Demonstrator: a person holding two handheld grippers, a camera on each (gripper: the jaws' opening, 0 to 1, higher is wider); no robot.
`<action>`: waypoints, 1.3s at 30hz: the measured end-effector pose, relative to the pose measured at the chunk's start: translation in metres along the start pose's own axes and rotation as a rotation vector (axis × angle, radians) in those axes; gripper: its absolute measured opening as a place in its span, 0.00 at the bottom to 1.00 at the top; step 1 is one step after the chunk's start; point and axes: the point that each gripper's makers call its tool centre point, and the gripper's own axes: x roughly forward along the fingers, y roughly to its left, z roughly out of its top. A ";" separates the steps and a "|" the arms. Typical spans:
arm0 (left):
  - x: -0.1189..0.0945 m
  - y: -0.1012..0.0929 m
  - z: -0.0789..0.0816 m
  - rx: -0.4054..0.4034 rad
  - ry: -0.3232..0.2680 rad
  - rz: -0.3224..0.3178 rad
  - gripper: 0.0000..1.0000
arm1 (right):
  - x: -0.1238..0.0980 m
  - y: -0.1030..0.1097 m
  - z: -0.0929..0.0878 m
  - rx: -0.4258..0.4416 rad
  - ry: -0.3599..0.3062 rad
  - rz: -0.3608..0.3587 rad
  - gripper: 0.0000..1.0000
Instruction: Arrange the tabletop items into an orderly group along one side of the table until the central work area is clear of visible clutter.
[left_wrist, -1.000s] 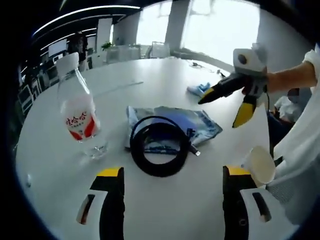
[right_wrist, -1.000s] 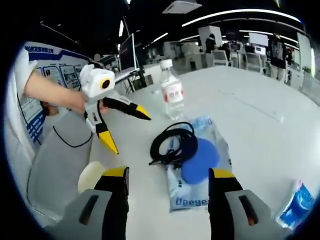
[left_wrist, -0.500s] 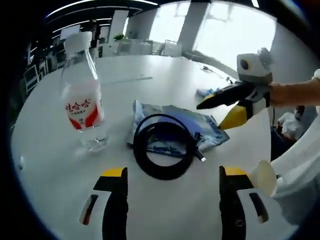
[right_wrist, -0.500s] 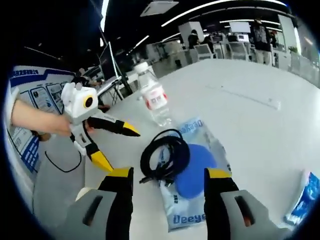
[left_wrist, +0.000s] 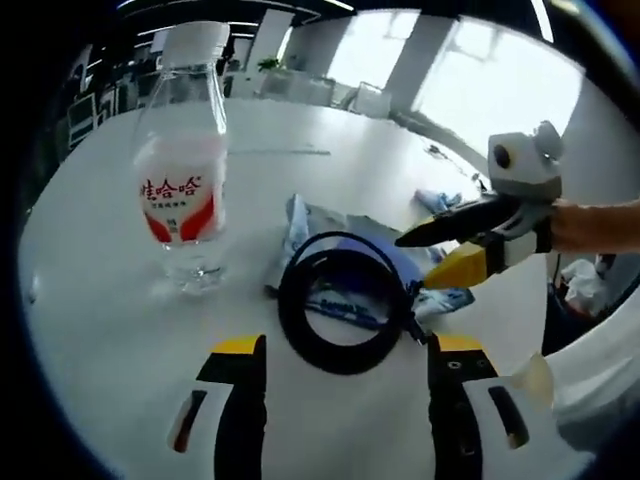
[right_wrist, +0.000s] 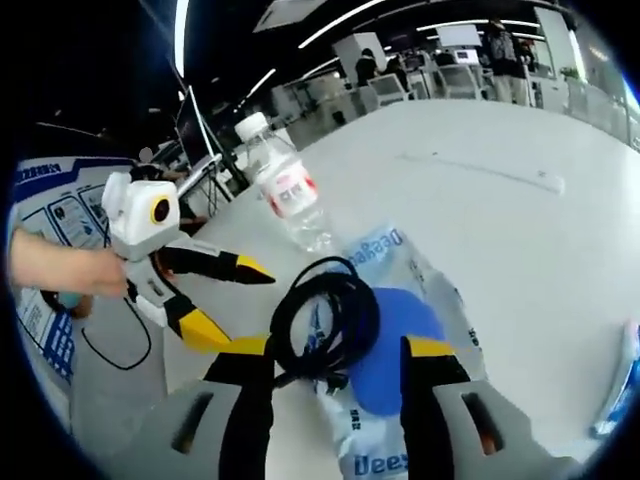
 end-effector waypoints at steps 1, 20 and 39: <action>0.001 -0.002 0.001 -0.015 -0.005 -0.012 0.57 | 0.001 0.000 0.000 0.002 0.000 0.005 0.46; 0.018 0.011 -0.006 -0.082 0.017 0.029 0.45 | 0.019 -0.006 -0.003 0.004 0.009 -0.012 0.37; 0.019 0.036 -0.006 -0.087 0.061 0.142 0.11 | 0.027 -0.017 0.000 -0.013 0.006 -0.083 0.13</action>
